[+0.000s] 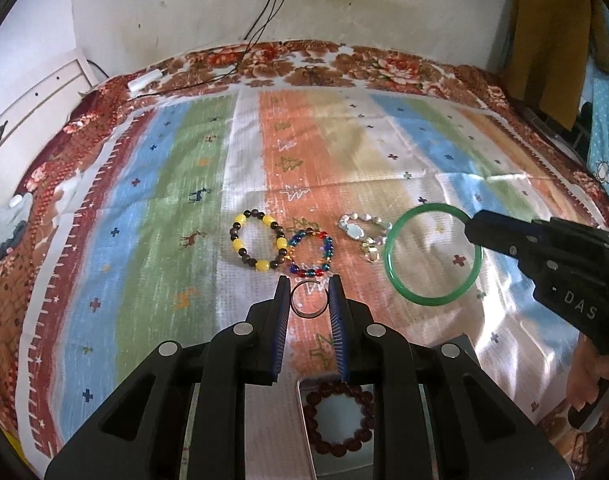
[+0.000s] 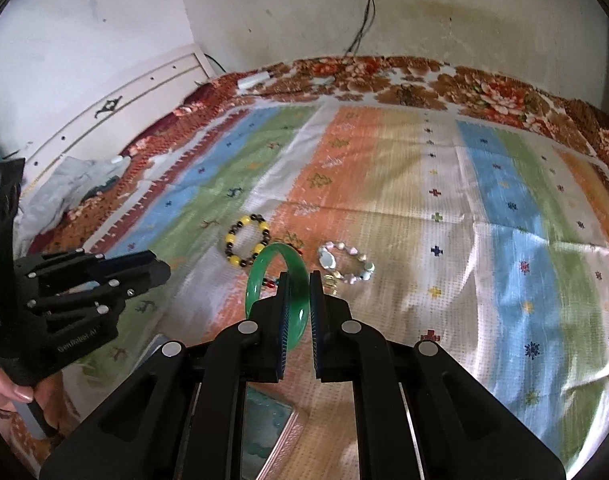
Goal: Organize jewelry
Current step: 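Carry the ring and green bangle over the tin box and release both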
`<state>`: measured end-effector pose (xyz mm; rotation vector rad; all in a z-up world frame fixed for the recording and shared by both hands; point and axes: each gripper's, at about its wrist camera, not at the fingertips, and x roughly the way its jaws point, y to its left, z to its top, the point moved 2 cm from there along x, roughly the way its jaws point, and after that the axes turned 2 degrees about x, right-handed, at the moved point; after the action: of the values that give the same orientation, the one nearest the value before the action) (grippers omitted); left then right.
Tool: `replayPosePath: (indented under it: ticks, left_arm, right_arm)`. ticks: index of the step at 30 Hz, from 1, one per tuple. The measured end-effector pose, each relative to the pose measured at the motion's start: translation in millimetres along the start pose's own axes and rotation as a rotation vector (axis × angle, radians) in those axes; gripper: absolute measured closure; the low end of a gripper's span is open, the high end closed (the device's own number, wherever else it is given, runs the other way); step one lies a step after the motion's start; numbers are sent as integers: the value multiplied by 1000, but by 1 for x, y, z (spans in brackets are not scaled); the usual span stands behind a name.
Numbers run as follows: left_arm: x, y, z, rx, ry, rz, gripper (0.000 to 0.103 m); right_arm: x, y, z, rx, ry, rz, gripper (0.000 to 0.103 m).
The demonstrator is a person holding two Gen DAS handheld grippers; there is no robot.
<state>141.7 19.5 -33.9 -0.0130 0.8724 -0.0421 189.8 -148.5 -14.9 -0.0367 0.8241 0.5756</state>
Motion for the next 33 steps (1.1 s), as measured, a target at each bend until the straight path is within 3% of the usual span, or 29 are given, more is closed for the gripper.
replayPosePath:
  ticks: [9, 33]
  left_arm:
    - [-14, -11, -13, 41, -41, 28, 84]
    - [-51, -23, -47, 36, -112, -8, 84]
  right_arm:
    - [-16, 10, -10, -23, -23, 18, 93]
    - [-51, 29, -53, -64, -23, 57, 93]
